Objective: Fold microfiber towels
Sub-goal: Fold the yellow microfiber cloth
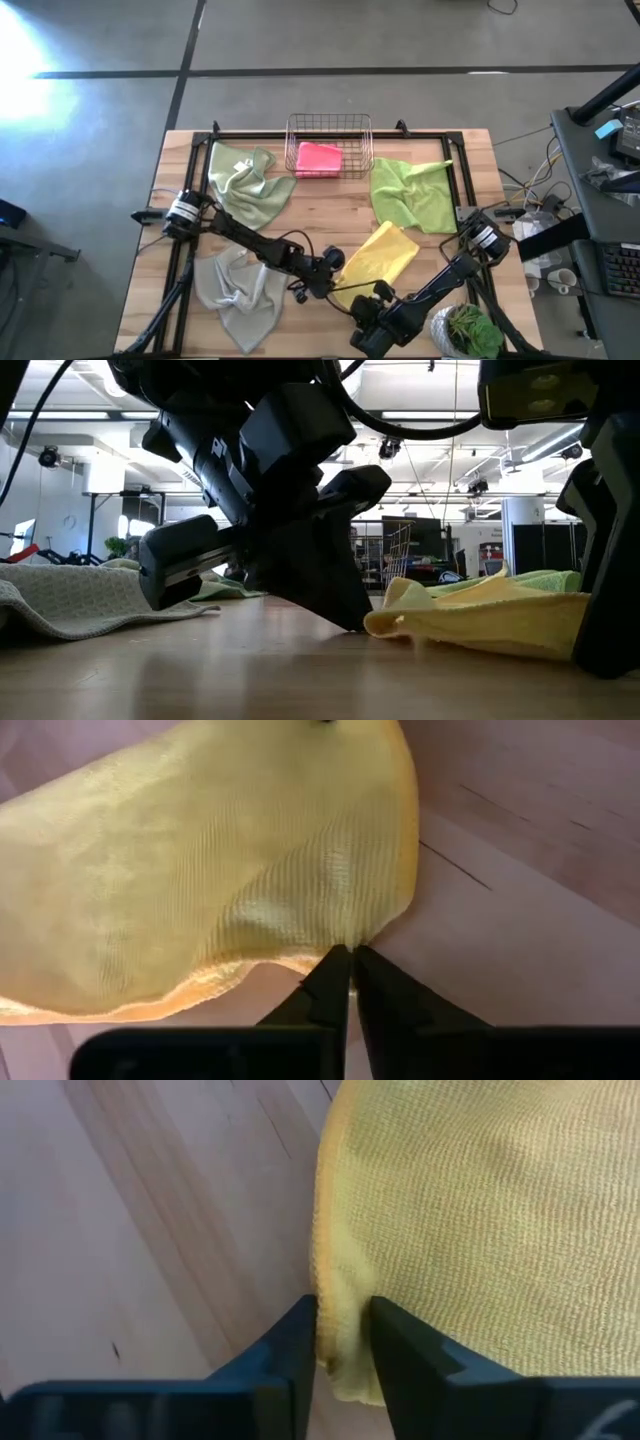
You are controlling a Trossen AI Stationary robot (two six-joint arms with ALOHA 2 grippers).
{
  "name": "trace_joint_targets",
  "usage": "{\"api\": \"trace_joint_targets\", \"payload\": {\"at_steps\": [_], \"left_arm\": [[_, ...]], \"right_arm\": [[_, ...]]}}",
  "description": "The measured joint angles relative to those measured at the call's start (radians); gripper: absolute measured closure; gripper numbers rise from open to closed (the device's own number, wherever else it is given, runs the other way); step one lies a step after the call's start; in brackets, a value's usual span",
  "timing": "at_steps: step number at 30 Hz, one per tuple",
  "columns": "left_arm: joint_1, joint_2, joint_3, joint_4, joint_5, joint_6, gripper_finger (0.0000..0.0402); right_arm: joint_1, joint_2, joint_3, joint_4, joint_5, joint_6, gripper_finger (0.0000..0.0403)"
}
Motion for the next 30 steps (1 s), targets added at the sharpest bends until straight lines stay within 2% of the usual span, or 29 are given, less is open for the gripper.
{"api": "trace_joint_targets", "payload": {"at_steps": [7, 13, 19, 26, 30], "left_arm": [[-0.008, -0.020, 0.000, -0.059, -0.001, -0.062, 0.0400], [-0.048, -0.113, -0.006, -0.230, 0.005, -0.084, 0.0401], [-0.092, -0.234, -0.003, -0.341, 0.001, -0.091, 0.0401], [-0.104, -0.298, -0.002, -0.394, -0.089, -0.110, 0.0401], [-0.104, -0.321, -0.002, -0.405, -0.124, -0.111, 0.0401]], "right_arm": [[0.000, 0.002, 0.046, -0.016, -0.029, 0.000, 0.0388], [0.004, 0.002, 0.118, -0.012, -0.067, 0.053, 0.0393], [0.004, 0.002, 0.195, -0.016, -0.061, 0.130, 0.0393], [0.007, 0.000, 0.267, -0.031, -0.056, 0.199, 0.0394], [0.005, 0.000, 0.303, -0.110, -0.044, 0.267, 0.0394]]}}
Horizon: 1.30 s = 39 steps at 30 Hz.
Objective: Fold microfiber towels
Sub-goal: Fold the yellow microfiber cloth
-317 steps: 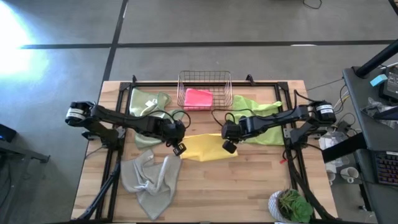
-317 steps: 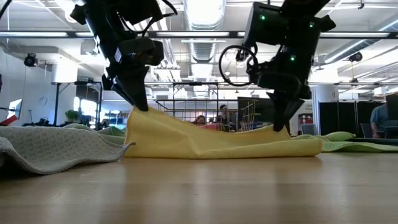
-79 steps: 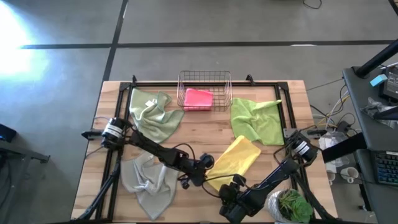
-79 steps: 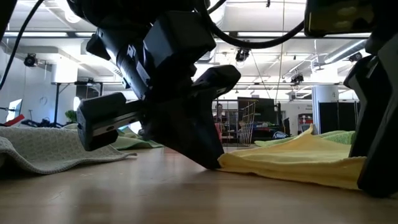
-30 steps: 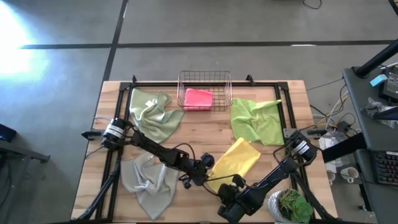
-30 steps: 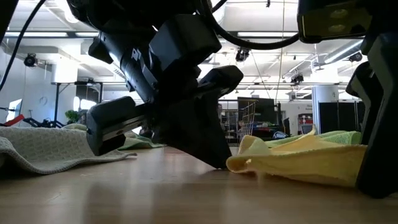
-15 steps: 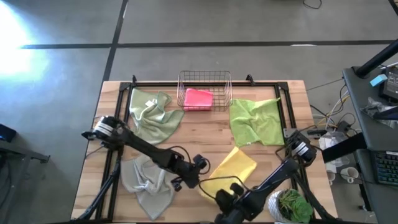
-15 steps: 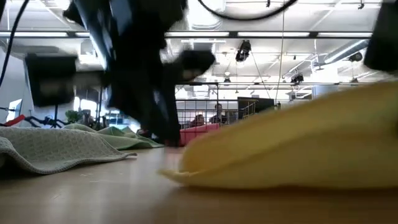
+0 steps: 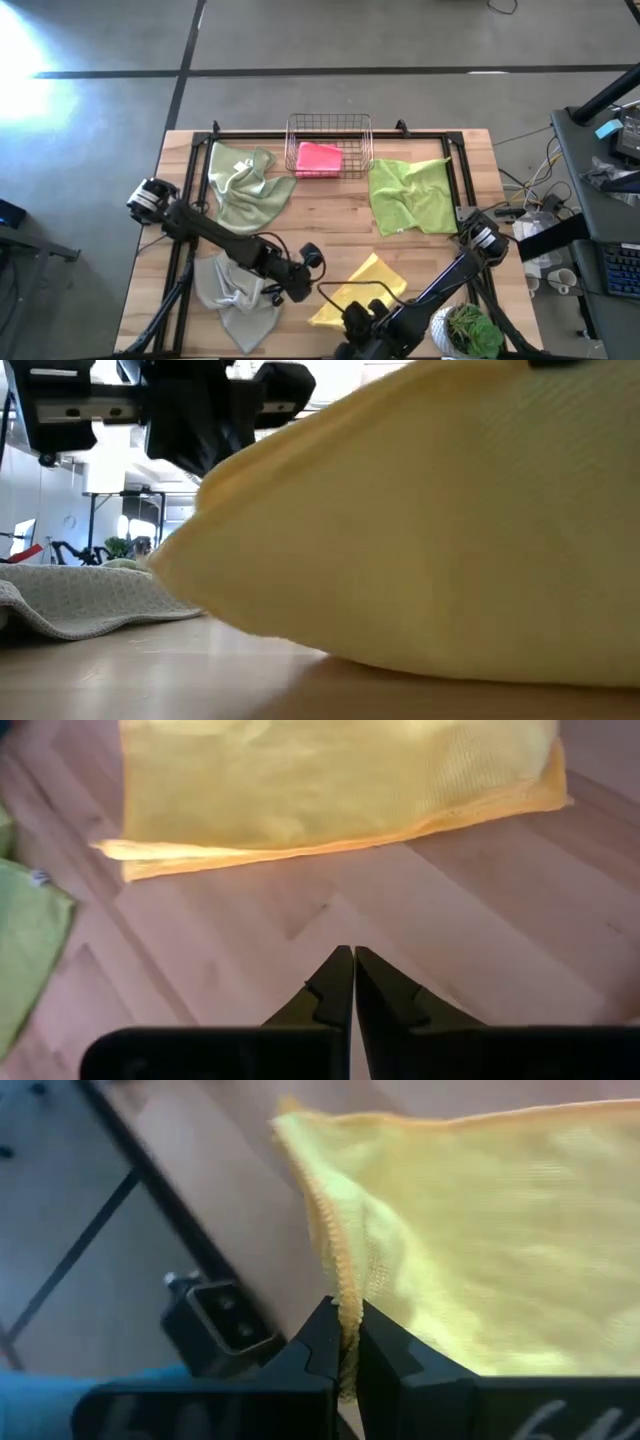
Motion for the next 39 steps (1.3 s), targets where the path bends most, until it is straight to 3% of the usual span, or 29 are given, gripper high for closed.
{"api": "trace_joint_targets", "payload": {"at_steps": [30, 39], "left_arm": [[0.004, -0.018, 0.017, 0.016, -0.006, 0.002, 0.0401], [0.004, -0.018, 0.037, 0.027, -0.006, 0.002, 0.0401]], "right_arm": [[0.013, -0.061, 0.058, -0.690, -0.001, 0.531, 0.0394], [0.004, -0.053, -0.036, -0.711, -0.061, 0.664, 0.0394]]}}
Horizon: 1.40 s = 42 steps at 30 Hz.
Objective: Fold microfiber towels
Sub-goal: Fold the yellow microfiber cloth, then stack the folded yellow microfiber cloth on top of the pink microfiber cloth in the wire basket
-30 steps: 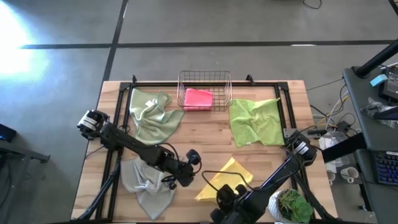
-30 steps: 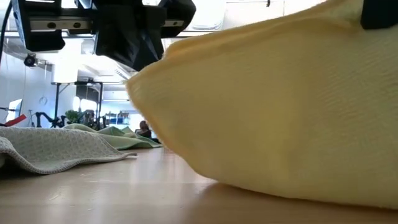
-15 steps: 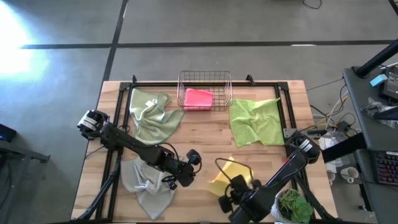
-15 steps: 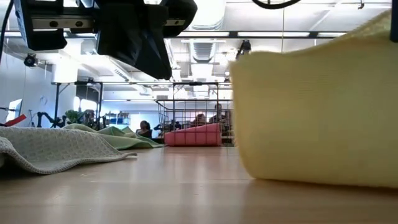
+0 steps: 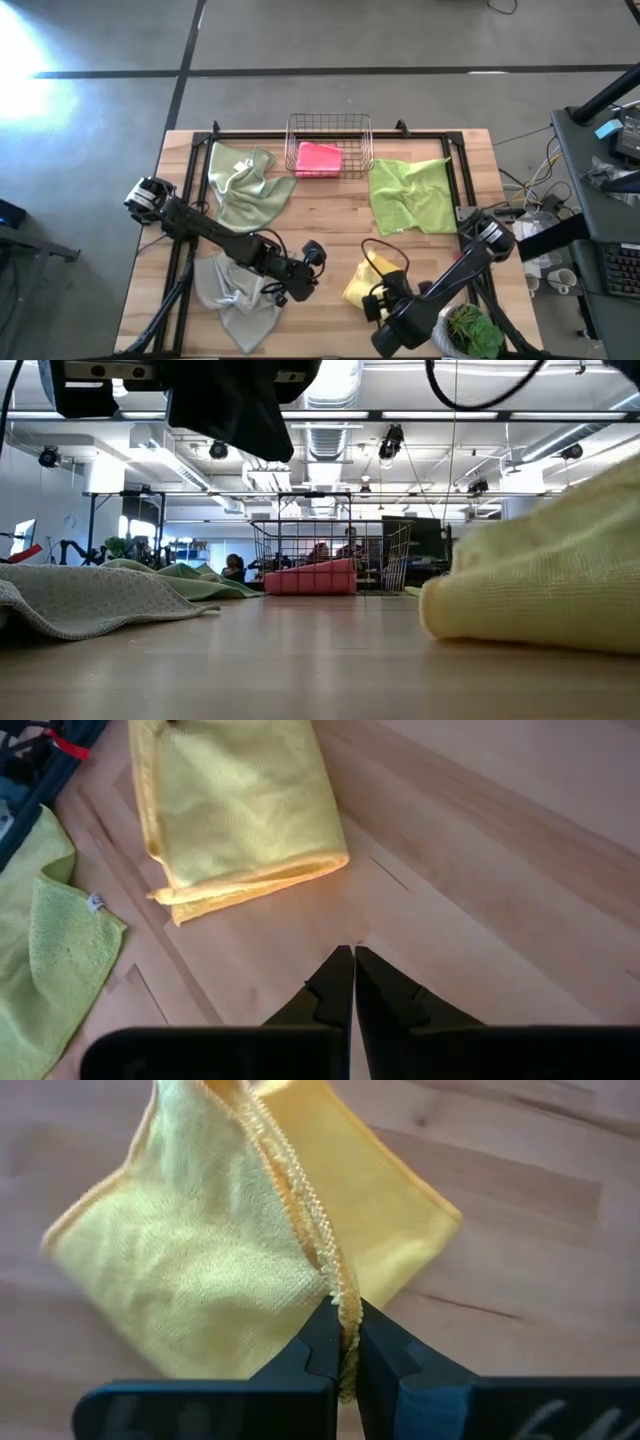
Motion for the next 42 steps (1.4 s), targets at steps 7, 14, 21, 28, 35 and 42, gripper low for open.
{"api": "trace_joint_targets", "payload": {"at_steps": [7, 14, 21, 28, 35, 42], "left_arm": [[0.000, 0.000, 0.000, 0.014, 0.000, 0.000, 0.0401], [0.000, 0.000, 0.000, 0.015, -0.002, 0.000, 0.0402], [0.000, 0.000, 0.000, 0.020, -0.010, 0.000, 0.0402], [0.002, 0.000, 0.000, 0.044, -0.023, 0.008, 0.0396], [0.005, 0.000, 0.000, 0.045, -0.040, 0.007, 0.0335], [0.028, 0.000, 0.000, 0.218, -0.053, -0.225, 0.0270]], "right_arm": [[-0.017, 0.002, -0.067, 0.006, 0.000, 0.018, 0.0394], [-0.019, 0.002, -0.109, 0.010, -0.028, 0.017, 0.0394], [-0.026, 0.002, -0.109, -0.002, -0.018, -0.025, 0.0369], [-0.040, -0.002, -0.109, -0.036, -0.019, -0.018, 0.0300], [-0.030, -0.105, -0.109, -0.039, 0.063, -0.002, 0.0243], [-0.021, -0.259, -0.109, -0.041, 0.241, -0.133, 0.0239]]}}
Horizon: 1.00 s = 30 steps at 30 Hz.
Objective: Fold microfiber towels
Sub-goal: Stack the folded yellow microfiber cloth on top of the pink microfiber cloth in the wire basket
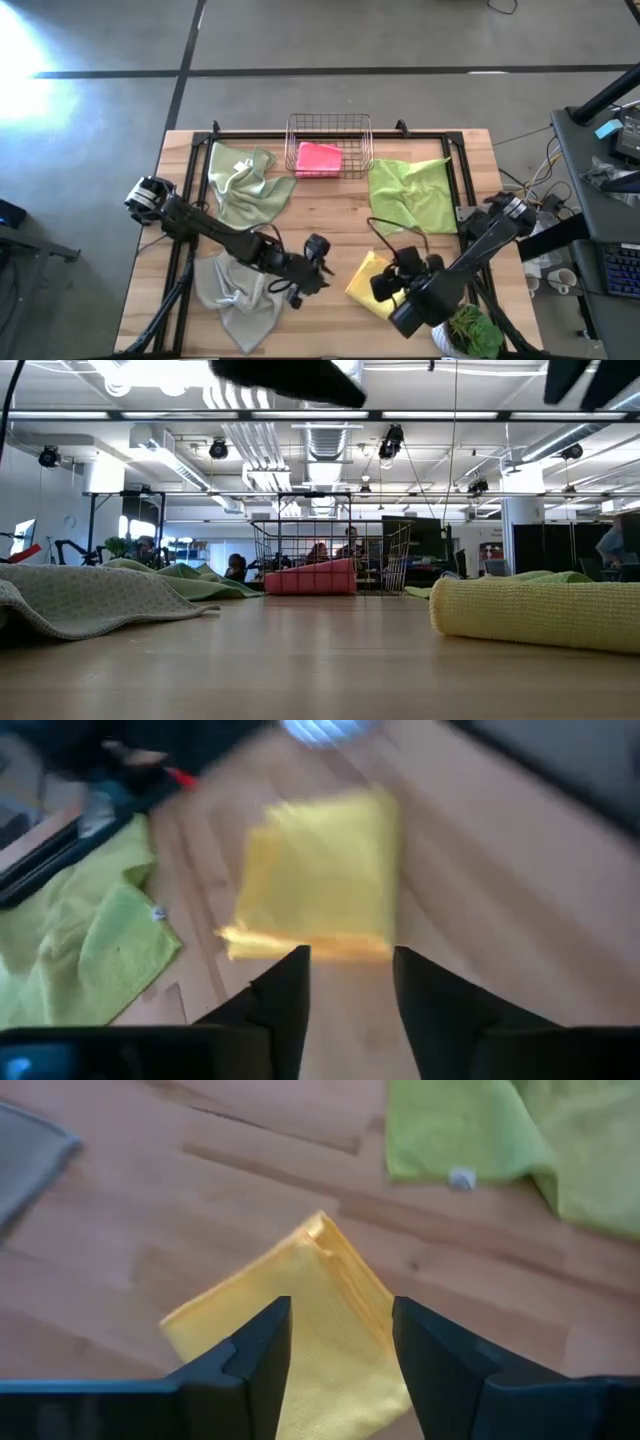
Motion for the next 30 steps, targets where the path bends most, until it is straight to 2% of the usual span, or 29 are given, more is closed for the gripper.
{"api": "trace_joint_targets", "payload": {"at_steps": [6, 10, 18, 30], "left_arm": [[0.056, 0.004, 0.000, 0.156, 0.026, -0.223, 0.0263], [0.071, 0.028, 0.001, 0.255, 0.085, -0.353, 0.0263], [0.084, 0.141, 0.002, 0.359, 0.080, -0.377, 0.0302], [0.103, 0.284, 0.030, 0.477, 0.110, -0.413, 0.0393]], "right_arm": [[0.000, -0.107, 0.000, -0.039, 0.108, -0.129, 0.0255], [0.000, -0.163, 0.000, -0.086, 0.146, -0.176, 0.0266], [-0.001, -0.263, 0.000, -0.081, 0.265, -0.344, 0.0275], [-0.014, -0.318, 0.000, -0.081, 0.269, -0.489, 0.0343]]}}
